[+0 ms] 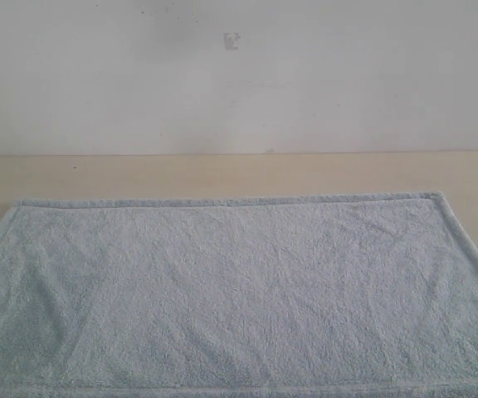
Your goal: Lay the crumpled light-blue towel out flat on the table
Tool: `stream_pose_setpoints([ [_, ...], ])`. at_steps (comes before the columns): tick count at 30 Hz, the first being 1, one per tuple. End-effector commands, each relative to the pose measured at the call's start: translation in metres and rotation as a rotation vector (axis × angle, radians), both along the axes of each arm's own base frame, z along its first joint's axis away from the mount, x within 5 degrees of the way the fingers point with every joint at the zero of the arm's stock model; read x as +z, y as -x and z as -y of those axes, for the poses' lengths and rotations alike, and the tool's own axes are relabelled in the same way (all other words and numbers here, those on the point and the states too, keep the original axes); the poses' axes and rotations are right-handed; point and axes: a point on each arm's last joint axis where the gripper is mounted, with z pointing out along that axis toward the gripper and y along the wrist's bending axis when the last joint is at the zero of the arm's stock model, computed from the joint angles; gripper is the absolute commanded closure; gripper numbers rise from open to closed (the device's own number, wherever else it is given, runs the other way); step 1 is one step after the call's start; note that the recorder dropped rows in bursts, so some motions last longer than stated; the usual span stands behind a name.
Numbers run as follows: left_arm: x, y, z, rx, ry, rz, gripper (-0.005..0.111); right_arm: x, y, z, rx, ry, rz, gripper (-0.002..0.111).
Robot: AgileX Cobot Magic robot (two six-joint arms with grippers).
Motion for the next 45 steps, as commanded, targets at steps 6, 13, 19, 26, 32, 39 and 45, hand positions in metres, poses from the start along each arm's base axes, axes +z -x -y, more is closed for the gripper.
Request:
stream_pose_setpoints([
  [6,0.0,0.001,0.002,-0.008,0.008,0.01,0.103,0.0,0.002,0.001,-0.008,0.007,0.012,0.108],
  [13,0.0,0.001,0.002,-0.008,0.008,0.01,0.103,-0.004,0.027,0.013,-0.113,0.097,0.046,0.108],
  [19,0.0,0.001,0.002,-0.008,0.008,0.01,0.103,-0.018,0.036,0.032,-0.335,0.081,-0.108,0.108],
  [26,0.0,0.001,0.002,-0.008,0.008,0.01,0.103,-0.073,0.031,0.043,-0.459,0.066,-0.086,0.108],
  [32,0.0,0.001,0.002,-0.008,0.008,0.01,0.103,-0.119,0.032,0.045,-0.478,0.158,-0.112,0.108],
  [39,0.0,0.001,0.002,-0.008,0.008,0.01,0.103,-0.147,0.027,0.045,-0.477,0.188,-0.178,0.108],
  [45,0.0,0.001,0.002,-0.008,0.008,0.01,0.103,-0.152,0.025,0.046,-0.486,0.187,-0.159,0.108],
])
